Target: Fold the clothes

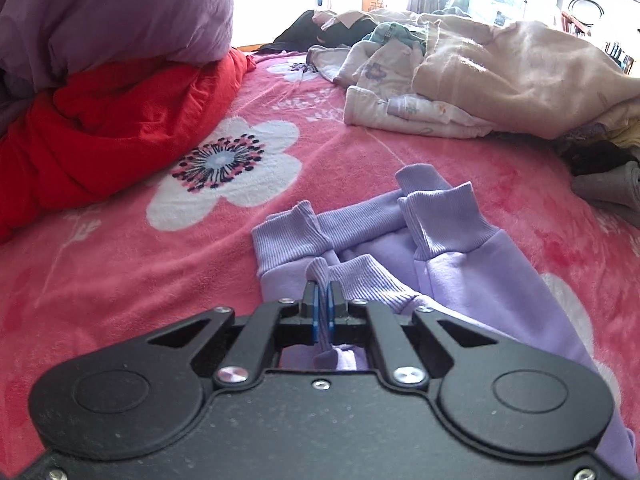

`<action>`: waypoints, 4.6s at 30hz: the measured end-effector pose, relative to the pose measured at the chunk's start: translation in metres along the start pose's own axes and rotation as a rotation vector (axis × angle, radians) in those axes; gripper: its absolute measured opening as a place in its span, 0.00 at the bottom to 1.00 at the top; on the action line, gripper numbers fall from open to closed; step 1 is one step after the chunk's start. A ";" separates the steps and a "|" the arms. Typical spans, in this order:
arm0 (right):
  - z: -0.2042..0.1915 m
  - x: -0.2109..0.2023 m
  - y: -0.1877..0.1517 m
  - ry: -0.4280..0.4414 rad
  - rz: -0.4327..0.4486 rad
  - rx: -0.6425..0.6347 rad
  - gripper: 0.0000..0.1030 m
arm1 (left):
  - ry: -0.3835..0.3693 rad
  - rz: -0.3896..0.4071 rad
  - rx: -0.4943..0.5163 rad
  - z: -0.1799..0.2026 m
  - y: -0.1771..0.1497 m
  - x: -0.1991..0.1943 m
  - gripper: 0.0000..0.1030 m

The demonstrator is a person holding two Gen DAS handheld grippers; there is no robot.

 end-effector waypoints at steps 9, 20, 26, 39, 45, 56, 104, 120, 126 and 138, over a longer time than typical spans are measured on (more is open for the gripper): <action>-0.002 -0.011 0.027 -0.037 0.164 -0.058 0.69 | -0.050 0.059 -0.030 0.004 0.006 -0.012 0.02; -0.028 0.032 0.001 -0.038 0.008 -0.238 0.70 | -0.026 0.176 -0.026 0.002 0.036 -0.026 0.02; -0.030 0.031 -0.004 -0.055 0.005 -0.261 0.70 | -0.017 0.136 -0.030 -0.006 0.024 -0.007 0.02; -0.028 0.026 -0.003 -0.049 0.018 -0.237 0.71 | -0.034 0.001 -0.074 -0.001 -0.011 0.040 0.02; -0.023 0.022 0.005 -0.048 0.048 -0.197 0.72 | 0.004 0.014 -0.042 -0.001 -0.004 0.029 0.18; -0.009 -0.006 0.032 -0.066 0.186 -0.085 0.72 | -0.106 0.018 0.003 0.031 -0.010 -0.007 0.28; 0.220 0.039 0.012 -0.332 -0.174 0.415 0.48 | -0.274 0.062 0.165 0.072 -0.130 -0.184 0.28; 0.160 -0.101 0.021 -0.339 -0.129 -0.228 0.63 | -0.071 0.114 0.604 0.091 -0.144 -0.259 0.52; 0.102 -0.105 -0.025 -0.171 -0.283 -0.596 0.65 | -0.065 0.055 0.963 0.104 -0.193 -0.263 0.56; 0.068 -0.092 -0.081 -0.116 -0.330 -0.794 0.69 | -0.036 0.074 1.299 0.114 -0.239 -0.244 0.56</action>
Point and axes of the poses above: each gripper's, at about its wrist camera, not at the fingertips, and x roughly the way its jaws point, z to its right, y to its top, the point moved 6 cm from there along x, roughly the way its jaws point, and after that the axes turned 13 degrees about z, right-handed, at the moved point
